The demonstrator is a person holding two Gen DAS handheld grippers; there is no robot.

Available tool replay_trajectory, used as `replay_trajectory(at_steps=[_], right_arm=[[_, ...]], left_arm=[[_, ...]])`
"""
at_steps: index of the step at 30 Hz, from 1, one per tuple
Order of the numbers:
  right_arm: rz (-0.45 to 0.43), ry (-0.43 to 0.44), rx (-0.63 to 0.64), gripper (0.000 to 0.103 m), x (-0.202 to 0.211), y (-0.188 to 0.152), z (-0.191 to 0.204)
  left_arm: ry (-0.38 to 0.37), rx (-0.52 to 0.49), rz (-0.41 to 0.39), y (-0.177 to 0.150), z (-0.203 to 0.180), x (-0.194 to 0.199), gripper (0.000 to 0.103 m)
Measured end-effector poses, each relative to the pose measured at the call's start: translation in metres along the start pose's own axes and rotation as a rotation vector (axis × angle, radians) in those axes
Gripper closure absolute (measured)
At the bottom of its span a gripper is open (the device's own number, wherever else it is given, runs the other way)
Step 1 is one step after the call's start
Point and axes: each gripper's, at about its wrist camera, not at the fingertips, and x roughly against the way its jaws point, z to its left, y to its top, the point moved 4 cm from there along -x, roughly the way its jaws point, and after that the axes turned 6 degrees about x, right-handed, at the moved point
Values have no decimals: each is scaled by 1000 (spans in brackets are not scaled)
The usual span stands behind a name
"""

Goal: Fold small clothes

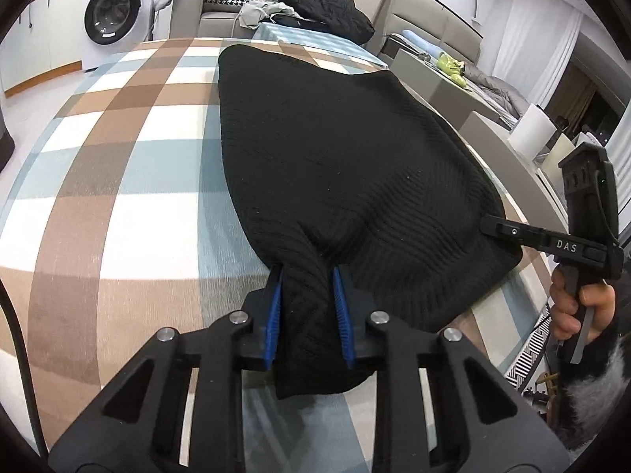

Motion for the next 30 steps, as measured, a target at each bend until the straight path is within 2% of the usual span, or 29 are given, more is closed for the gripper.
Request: replay_trajectory(at_steps=[6,11,15,22,30], right_arm=[[-5,-18,-2,78,-15,22,-1],[-16,-90,9,78,-38,57,0],[-30,-128,-10,78,-54,79,1],[-29,-118,-20,78,-51,76,0],[-48,-131,-46,68,-28,59,-11]], left_arm=[[9,12,0,27,8,-16,82],[94,-9,-29,70,16,-39,82],[108,10,-39,88,27,-49,82],[106,11,-53,84,36,-43,82],[121,38,-123,65,48,-13,81]])
